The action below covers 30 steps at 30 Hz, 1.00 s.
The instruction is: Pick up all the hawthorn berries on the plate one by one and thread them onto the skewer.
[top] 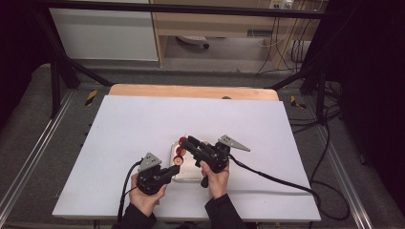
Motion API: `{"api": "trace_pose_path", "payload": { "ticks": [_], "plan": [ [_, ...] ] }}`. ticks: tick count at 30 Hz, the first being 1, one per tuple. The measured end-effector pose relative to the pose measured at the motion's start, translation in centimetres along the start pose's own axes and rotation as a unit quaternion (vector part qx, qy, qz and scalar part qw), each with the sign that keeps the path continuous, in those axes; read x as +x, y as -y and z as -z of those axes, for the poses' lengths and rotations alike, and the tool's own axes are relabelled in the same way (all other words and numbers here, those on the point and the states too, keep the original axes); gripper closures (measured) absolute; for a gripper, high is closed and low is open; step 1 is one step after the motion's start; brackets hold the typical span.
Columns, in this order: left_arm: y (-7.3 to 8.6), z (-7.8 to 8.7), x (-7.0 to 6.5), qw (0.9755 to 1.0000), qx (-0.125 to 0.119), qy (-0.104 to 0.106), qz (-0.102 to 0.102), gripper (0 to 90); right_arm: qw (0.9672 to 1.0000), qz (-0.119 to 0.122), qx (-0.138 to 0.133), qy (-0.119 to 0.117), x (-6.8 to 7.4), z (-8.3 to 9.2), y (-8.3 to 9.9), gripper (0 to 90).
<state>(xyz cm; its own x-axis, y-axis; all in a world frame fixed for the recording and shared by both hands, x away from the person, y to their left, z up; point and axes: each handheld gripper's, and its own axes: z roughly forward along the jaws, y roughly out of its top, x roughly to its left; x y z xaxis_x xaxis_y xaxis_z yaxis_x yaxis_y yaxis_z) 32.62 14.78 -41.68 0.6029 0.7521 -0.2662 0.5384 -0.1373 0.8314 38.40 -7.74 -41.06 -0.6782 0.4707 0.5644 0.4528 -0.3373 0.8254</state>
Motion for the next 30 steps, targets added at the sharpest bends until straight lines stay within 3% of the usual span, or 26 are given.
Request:
{"api": "trace_pose_path", "payload": {
  "ticks": [5, 9, 13, 18, 20, 23, 26, 30],
  "plan": [
    [0.4, 0.3, 0.7, 1.0, 0.007, -0.003, -0.006, 88.6, 0.9982, 0.042, 0.036, 0.024, 0.0, 0.9, -1.5, 39.0],
    [0.7, 0.6, 1.3, 0.9998, 0.011, -0.009, -0.014, 88.6, 0.9921, 0.078, 0.082, 0.055, -0.7, 2.1, -2.3, 21.9],
    [0.9, 0.8, 1.7, 0.9996, 0.019, -0.005, -0.021, 88.6, 0.9806, 0.112, 0.138, 0.081, -1.7, 3.3, -2.4, 11.2],
    [1.0, 0.8, 2.1, 0.9984, 0.035, -0.008, -0.043, 88.6, 0.9622, 0.143, 0.204, 0.11, -3.0, 4.7, -2.2, 5.9],
    [0.9, 0.8, 2.2, 0.998, 0.041, -0.006, -0.047, 88.6, 0.9573, 0.148, 0.221, 0.113, -3.6, 5.5, -2.1, 4.5],
    [0.6, 1.0, 2.3, 0.9972, 0.051, -0.005, -0.055, 88.6, 0.9525, 0.144, 0.24, 0.12, -4.4, 6.6, -1.9, 2.1],
    [0.0, 1.1, 2.3, 0.9961, 0.063, -0.002, -0.061, 88.5, 0.9413, 0.152, 0.268, 0.138, -5.3, 7.9, -1.6, 0.5],
    [-1.0, 1.1, 2.4, 0.9948, 0.077, 0.002, -0.067, 88.5, 0.9338, 0.162, 0.282, 0.15, -6.3, 9.4, -1.1, 0.5]
  ]
}}
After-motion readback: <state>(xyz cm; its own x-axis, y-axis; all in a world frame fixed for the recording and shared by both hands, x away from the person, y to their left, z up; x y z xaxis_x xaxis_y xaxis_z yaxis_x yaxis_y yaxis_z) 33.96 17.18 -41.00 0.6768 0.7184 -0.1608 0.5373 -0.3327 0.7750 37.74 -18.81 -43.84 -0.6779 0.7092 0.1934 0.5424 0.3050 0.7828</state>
